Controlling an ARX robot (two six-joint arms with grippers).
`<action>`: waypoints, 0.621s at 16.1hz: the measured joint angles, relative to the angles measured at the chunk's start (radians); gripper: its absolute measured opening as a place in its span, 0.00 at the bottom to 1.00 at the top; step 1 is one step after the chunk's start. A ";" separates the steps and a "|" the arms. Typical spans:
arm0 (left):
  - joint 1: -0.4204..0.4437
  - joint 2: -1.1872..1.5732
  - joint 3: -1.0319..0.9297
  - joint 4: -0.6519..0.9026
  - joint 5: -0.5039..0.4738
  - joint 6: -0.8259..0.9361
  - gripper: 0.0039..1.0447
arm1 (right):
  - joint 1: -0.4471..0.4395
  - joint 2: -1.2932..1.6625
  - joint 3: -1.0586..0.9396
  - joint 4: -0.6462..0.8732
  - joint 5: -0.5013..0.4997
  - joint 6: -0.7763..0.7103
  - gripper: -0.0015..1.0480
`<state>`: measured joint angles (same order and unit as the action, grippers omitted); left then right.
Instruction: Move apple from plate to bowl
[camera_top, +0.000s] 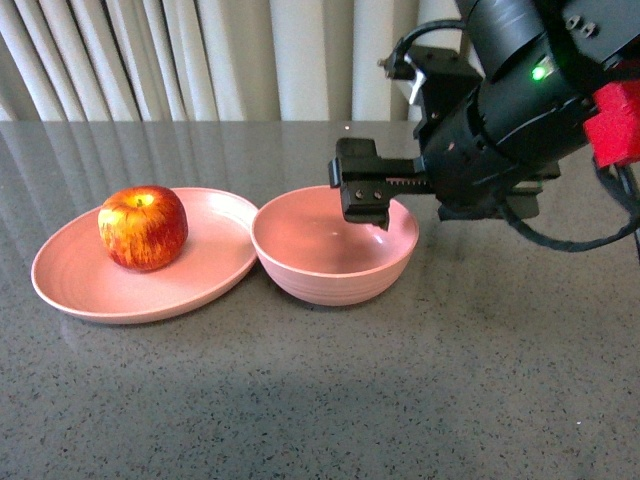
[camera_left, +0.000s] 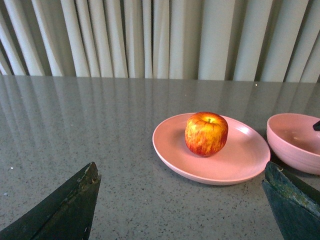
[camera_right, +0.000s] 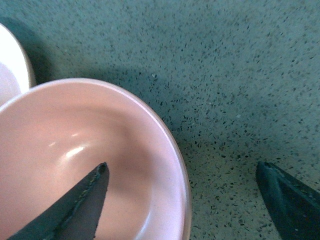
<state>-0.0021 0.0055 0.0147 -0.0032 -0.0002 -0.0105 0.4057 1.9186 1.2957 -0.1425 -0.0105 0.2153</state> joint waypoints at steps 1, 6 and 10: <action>0.000 0.000 0.000 0.000 0.000 0.000 0.94 | -0.005 -0.041 -0.019 0.010 -0.022 0.004 0.96; 0.000 0.000 0.000 0.000 0.000 0.000 0.94 | -0.054 -0.468 -0.278 0.210 -0.145 0.064 0.94; 0.000 0.000 0.000 0.000 0.000 0.000 0.94 | -0.010 -0.776 -0.529 0.459 0.195 -0.048 0.74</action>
<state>-0.0021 0.0055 0.0147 -0.0032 0.0002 -0.0105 0.3962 1.1431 0.7666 0.3168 0.1848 0.1677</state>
